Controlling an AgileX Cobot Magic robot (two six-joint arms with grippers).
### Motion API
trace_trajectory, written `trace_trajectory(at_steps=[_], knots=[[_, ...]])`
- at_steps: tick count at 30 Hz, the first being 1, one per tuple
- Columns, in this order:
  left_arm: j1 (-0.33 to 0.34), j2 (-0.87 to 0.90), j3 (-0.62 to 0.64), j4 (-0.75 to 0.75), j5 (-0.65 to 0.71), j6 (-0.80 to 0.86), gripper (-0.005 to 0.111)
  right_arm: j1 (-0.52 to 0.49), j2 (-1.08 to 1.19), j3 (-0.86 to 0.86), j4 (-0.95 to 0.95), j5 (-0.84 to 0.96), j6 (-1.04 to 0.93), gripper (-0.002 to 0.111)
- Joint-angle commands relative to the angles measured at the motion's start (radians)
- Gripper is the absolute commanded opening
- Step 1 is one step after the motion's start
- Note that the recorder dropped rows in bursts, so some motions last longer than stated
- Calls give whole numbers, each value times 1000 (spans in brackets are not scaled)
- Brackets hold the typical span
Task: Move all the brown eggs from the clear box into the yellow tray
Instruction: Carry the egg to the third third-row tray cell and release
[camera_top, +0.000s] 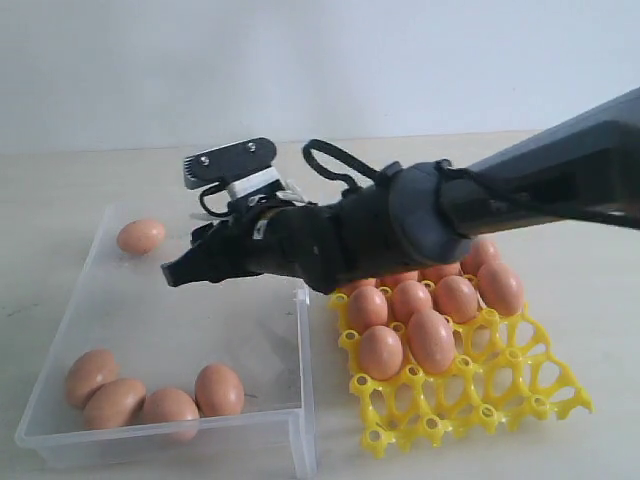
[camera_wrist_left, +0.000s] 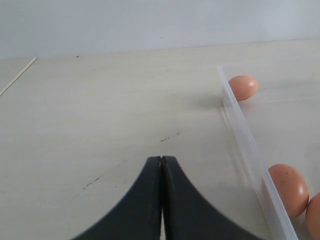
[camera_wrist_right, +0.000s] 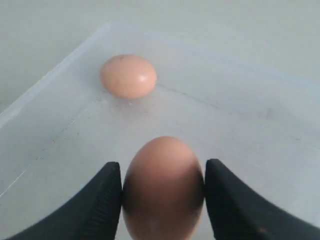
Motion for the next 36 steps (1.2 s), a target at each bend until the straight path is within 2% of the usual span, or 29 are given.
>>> trace_trajectory(at_steps=[1,4,6,11,18,27,36], knots=[[2,4,-5,3,-5,1,0,-28,-223,312,80,-238,-98,0],[2,4,-5,3,-5,2,0,-58,-401,587,109,-345,-108,0],[2,4,-5,3,-5,2,0,-73,-513,702,139,-410,-107,0],[2,4,-5,3,-5,2,0,-142,-674,870,187,-417,-108,0],[2,4,-5,3,-5,2,0,-185,-651,923,194,-410,-104,0],[2,4,-5,3,-5,2,0,-185,-646,968,218,-382,-102,0],[2,4,-5,3,-5,2,0,-185,-646,1006,220,-451,-73,0]])
